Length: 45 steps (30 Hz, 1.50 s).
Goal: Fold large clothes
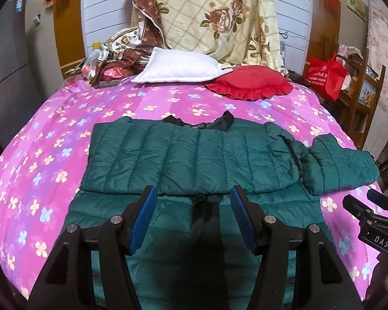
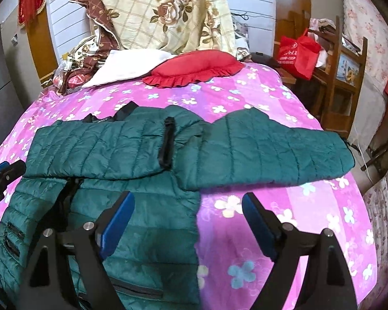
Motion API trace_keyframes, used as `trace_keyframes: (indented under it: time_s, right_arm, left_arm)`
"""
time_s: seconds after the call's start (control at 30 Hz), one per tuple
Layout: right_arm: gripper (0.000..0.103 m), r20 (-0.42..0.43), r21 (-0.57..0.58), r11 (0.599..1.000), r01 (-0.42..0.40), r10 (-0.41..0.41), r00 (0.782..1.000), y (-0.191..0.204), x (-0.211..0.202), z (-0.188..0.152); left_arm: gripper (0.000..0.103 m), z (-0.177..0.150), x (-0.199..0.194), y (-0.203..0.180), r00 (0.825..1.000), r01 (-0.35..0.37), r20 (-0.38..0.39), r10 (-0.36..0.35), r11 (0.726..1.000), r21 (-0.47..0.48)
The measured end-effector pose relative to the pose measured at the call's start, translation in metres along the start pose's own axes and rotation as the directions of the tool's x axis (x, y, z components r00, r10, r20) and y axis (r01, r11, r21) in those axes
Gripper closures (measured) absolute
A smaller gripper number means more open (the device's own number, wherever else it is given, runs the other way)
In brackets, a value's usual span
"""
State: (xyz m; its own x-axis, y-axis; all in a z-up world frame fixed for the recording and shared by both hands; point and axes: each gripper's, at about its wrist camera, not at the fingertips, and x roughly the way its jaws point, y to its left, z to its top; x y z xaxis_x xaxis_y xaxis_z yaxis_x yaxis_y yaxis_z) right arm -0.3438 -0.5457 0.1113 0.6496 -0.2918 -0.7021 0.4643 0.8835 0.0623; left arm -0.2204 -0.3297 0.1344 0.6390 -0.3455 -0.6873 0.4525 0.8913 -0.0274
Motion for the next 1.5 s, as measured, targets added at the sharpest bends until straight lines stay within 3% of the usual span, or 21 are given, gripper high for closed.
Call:
trace_keyframes:
  time_s: [0.47, 1.23, 1.5]
  right_arm:
    - [0.015, -0.013, 0.033, 0.999, 0.036, -0.035, 0.999, -0.030, 0.003, -0.006]
    - [0.014, -0.046, 0.074, 0.992, 0.098, -0.095, 0.994, -0.067, 0.034, 0.003]
    - [0.014, -0.046, 0.117, 0.980, 0.162, -0.158, 0.986, -0.101, 0.052, 0.008]
  left_arm:
    - [0.062, -0.003, 0.007, -0.017, 0.999, 0.036, -0.014, -0.037, 0.999, -0.011]
    - [0.062, -0.004, 0.037, -0.015, 0.997, 0.037, -0.060, -0.039, 0.998, -0.047]
    - [0.062, -0.004, 0.037, -0.011, 0.997, 0.050, -0.062, -0.053, 0.997, -0.053]
